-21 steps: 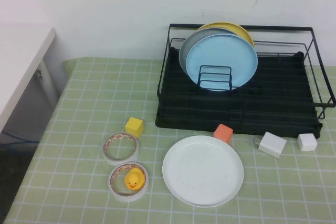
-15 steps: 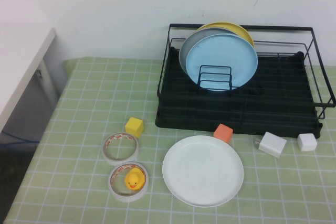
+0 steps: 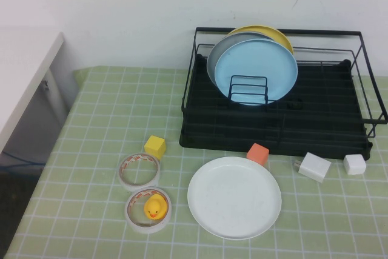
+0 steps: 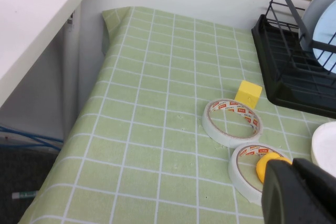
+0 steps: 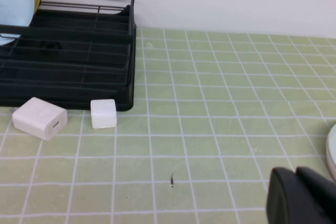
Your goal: Place plate on rack
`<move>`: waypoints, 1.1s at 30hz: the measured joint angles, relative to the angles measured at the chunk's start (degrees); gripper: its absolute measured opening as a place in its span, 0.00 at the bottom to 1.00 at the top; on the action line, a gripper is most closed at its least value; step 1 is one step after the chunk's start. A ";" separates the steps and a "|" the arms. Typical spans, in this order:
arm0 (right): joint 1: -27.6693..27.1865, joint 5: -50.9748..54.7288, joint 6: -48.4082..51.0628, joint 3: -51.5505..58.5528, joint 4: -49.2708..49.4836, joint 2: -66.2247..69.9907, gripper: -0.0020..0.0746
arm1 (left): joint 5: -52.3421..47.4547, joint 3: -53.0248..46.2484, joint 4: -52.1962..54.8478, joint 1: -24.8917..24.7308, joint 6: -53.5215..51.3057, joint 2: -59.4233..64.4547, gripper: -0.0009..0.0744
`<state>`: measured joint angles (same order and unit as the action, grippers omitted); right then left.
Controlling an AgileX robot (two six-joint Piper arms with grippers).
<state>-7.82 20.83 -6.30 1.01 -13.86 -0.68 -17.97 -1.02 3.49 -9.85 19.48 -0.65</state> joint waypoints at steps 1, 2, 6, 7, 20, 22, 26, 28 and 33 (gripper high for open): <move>0.00 0.00 -0.11 0.00 -0.39 0.00 0.04 | 0.00 0.00 0.00 0.00 0.00 0.00 0.01; 0.00 0.00 -0.11 0.00 -1.12 0.00 0.04 | 0.00 0.00 0.00 0.00 0.00 0.00 0.01; 0.00 0.00 -0.23 0.00 -3.11 0.00 0.04 | 0.00 0.00 0.00 0.00 0.00 0.00 0.01; 0.00 0.00 -0.26 0.00 -3.25 0.00 0.04 | 0.00 0.00 0.00 0.00 0.00 0.00 0.01; 0.00 0.11 -0.36 0.00 -3.74 0.00 0.04 | 0.00 0.00 0.00 0.00 0.00 0.00 0.01; 0.00 0.11 -0.36 0.00 -3.74 0.00 0.04 | 0.00 0.00 0.00 0.00 0.00 0.00 0.01; 0.00 0.11 -0.39 0.00 -3.74 0.00 0.04 | 0.00 0.00 0.00 0.00 0.00 0.00 0.01; 0.00 0.11 -0.39 0.00 -3.51 0.00 0.04 | -0.11 0.00 0.00 0.00 0.00 0.00 0.01; 0.00 -0.14 -0.39 0.00 2.53 0.00 0.04 | -0.10 0.00 -0.23 0.00 0.12 0.00 0.01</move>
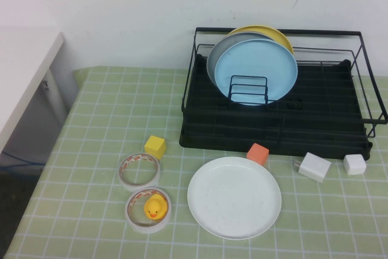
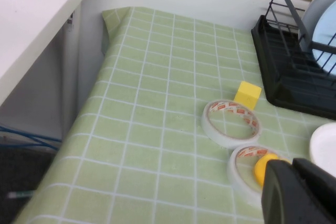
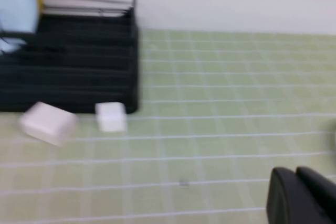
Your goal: Place plate on rack
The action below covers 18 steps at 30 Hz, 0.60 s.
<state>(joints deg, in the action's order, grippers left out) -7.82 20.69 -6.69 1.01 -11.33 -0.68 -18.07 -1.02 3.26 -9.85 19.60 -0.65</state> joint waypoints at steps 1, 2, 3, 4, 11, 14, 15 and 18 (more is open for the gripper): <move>0.00 0.00 -0.10 0.00 2.03 0.00 0.04 | 0.33 0.00 -0.71 0.00 0.40 0.00 0.01; 0.00 -0.08 -0.39 0.00 5.03 0.00 0.04 | 0.96 0.00 -1.89 0.00 1.09 0.00 0.01; 0.00 -0.13 -1.05 0.00 8.63 0.00 0.04 | 2.11 0.00 -4.59 0.00 2.32 0.00 0.01; 0.00 -0.23 -1.48 0.00 11.85 0.00 0.04 | 3.79 -0.11 -8.63 0.00 4.27 0.00 0.01; 0.00 0.56 -5.15 0.47 47.22 0.00 0.04 | 22.17 -0.11 -42.09 0.00 16.31 0.00 0.01; 0.00 0.65 -5.24 0.47 54.66 0.00 0.04 | 26.50 -0.11 -47.49 0.00 16.51 0.00 0.01; 0.00 0.65 -5.24 0.47 55.74 0.00 0.04 | 27.59 -0.11 -48.39 0.00 16.51 0.00 0.01; 0.00 0.65 -5.38 0.47 56.57 0.00 0.04 | 29.83 -0.11 -50.82 0.00 16.51 0.00 0.01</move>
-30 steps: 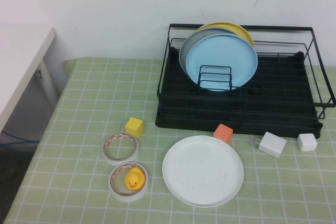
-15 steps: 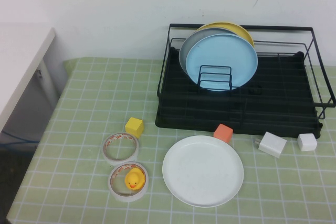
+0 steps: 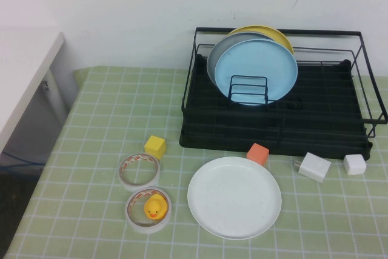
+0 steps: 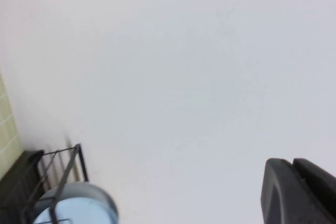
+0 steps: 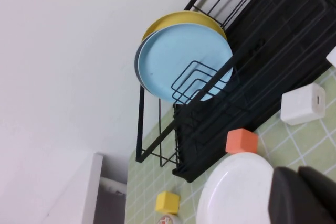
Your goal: Place plate on rack
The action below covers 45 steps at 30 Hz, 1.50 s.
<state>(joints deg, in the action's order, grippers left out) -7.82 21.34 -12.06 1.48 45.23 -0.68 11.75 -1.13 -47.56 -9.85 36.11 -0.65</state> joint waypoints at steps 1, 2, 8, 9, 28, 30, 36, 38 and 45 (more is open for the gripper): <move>0.00 0.00 0.01 0.00 0.00 0.00 0.04 | 0.53 0.00 -1.03 0.00 0.00 0.00 0.01; 0.00 0.00 0.01 0.00 0.00 0.00 0.04 | 0.84 0.00 -1.88 0.00 0.00 0.00 0.01; 0.00 2.78 5.16 0.00 -0.31 0.00 0.04 | 1.68 0.00 -3.53 0.00 0.44 0.00 0.01; 0.00 3.10 6.98 0.00 -0.31 0.00 0.04 | 1.80 0.00 -3.53 0.00 0.59 0.00 0.01; 0.00 4.33 19.93 0.00 -0.33 0.00 0.04 | -40.30 23.45 31.15 0.00 -23.67 21.12 0.01; 0.00 4.45 19.93 0.00 -0.03 0.00 0.04 | -42.03 26.86 33.30 0.00 -26.55 26.49 0.01; 0.00 5.36 21.73 0.00 0.21 0.00 0.04 | -45.34 38.25 34.17 0.00 -35.03 44.45 0.01; 0.00 5.61 22.75 0.00 0.32 0.00 0.04 | -47.37 42.30 34.05 0.00 -37.90 50.78 0.01; 0.00 6.07 24.38 0.00 0.82 0.00 0.04 | -49.91 52.72 35.87 -5.78 -41.31 69.53 0.01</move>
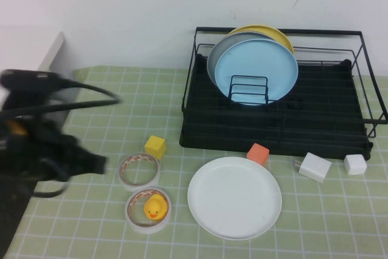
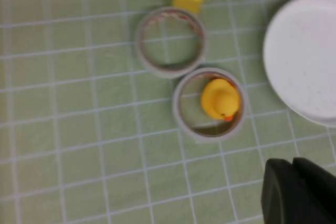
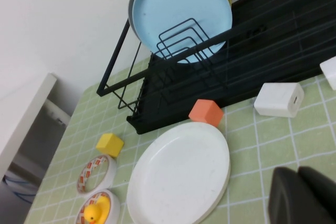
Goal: Place plate on rack
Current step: Pick up the plate from the table
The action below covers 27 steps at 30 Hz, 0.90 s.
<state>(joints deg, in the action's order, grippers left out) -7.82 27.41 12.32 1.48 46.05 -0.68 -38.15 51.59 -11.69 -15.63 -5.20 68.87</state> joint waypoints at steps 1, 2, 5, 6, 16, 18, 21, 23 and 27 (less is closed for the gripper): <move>0.00 0.04 0.31 0.00 0.13 0.00 0.04 | 0.46 1.12 0.78 -2.07 0.00 2.39 0.01; 0.00 0.14 0.44 0.00 0.22 0.00 0.04 | 1.04 2.20 1.69 -4.15 0.27 4.70 0.01; 0.00 0.24 0.53 0.00 0.46 0.00 0.04 | 2.90 5.39 3.11 -9.33 2.51 11.62 0.01; 0.00 0.24 0.57 0.00 0.39 0.00 0.04 | 3.03 6.35 3.11 -10.35 3.03 13.49 0.01; 0.00 0.69 0.70 -0.10 0.76 0.00 0.04 | -3.24 20.92 -1.08 -13.56 6.58 35.94 0.52; 0.00 0.69 0.70 -0.10 0.85 0.00 0.04 | -2.09 22.48 -3.35 -13.56 6.82 39.07 0.57; 0.00 1.03 0.70 -0.10 0.85 0.00 0.04 | 1.41 23.97 -7.39 -13.56 6.91 43.70 0.60; 0.00 1.30 0.70 -0.10 0.90 0.00 0.04 | 4.35 24.22 -10.20 -13.56 6.91 46.40 0.61; 0.00 1.69 0.70 -0.19 1.26 0.00 0.04 | 8.45 24.41 -12.11 -13.56 6.79 50.42 0.61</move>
<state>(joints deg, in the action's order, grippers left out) -7.82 29.10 13.02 1.29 47.31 -0.68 -29.70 76.01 -23.81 -29.19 1.60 119.29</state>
